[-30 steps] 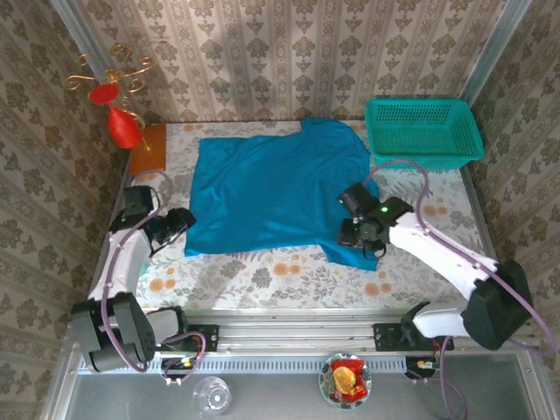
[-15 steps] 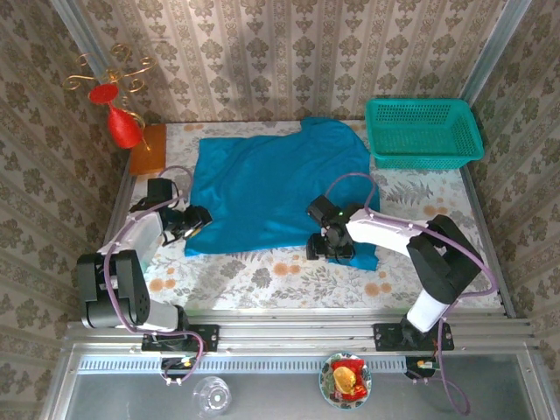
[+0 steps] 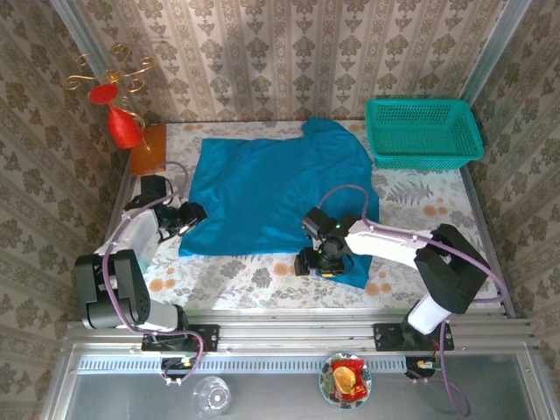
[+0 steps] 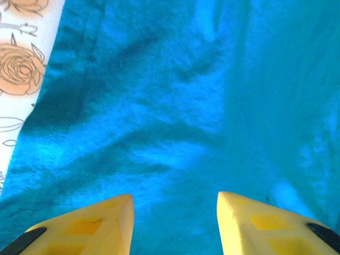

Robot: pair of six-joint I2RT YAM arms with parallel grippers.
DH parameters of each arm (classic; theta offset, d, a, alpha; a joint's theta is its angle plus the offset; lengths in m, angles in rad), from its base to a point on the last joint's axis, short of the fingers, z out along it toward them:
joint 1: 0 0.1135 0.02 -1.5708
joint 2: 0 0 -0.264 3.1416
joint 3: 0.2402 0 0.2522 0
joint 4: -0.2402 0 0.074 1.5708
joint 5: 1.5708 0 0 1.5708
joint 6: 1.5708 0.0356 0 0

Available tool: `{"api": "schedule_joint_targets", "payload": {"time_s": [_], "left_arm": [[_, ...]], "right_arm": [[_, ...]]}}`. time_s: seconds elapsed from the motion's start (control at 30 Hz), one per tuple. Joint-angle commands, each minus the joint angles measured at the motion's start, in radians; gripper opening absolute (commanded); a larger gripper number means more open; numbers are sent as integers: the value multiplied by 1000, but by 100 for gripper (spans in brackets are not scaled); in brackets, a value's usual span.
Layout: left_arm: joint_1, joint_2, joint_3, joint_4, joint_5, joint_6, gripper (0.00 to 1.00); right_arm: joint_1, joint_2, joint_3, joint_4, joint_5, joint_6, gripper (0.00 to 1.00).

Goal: Fold the inside-out t-shirt

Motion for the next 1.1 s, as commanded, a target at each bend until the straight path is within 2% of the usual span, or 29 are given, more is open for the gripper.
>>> {"api": "schedule_joint_targets", "payload": {"time_s": [0.0, 0.13, 0.23, 0.3, 0.4, 0.57, 0.9, 1.0, 1.07], "left_arm": [[6, 23, 41, -32, 11, 49, 46], [6, 51, 66, -29, 8, 58, 46], [3, 95, 84, 0, 30, 49, 46], [-7, 132, 102, 20, 43, 43, 46], [-24, 181, 123, 39, 50, 35, 46], [-32, 238, 91, 86, -6, -9, 45], [51, 36, -202, 131, -115, -89, 46], [76, -35, -241, 122, -102, -86, 46], [77, -68, -231, 112, -86, -78, 46]], "right_arm": [[-34, -54, 69, -90, 17, -1, 73], [-87, -50, 70, -137, 81, -38, 79], [-138, -39, 18, -103, 53, -42, 82], [-156, -39, -29, -76, 52, -27, 90], [-176, -46, -94, -63, 58, -3, 94], [-196, -103, -222, -58, 56, 55, 99], [-185, -302, -390, -79, -38, 157, 100], [-184, -322, -372, -94, -71, 146, 100], [-184, -340, -316, -136, -49, 126, 100]]}}
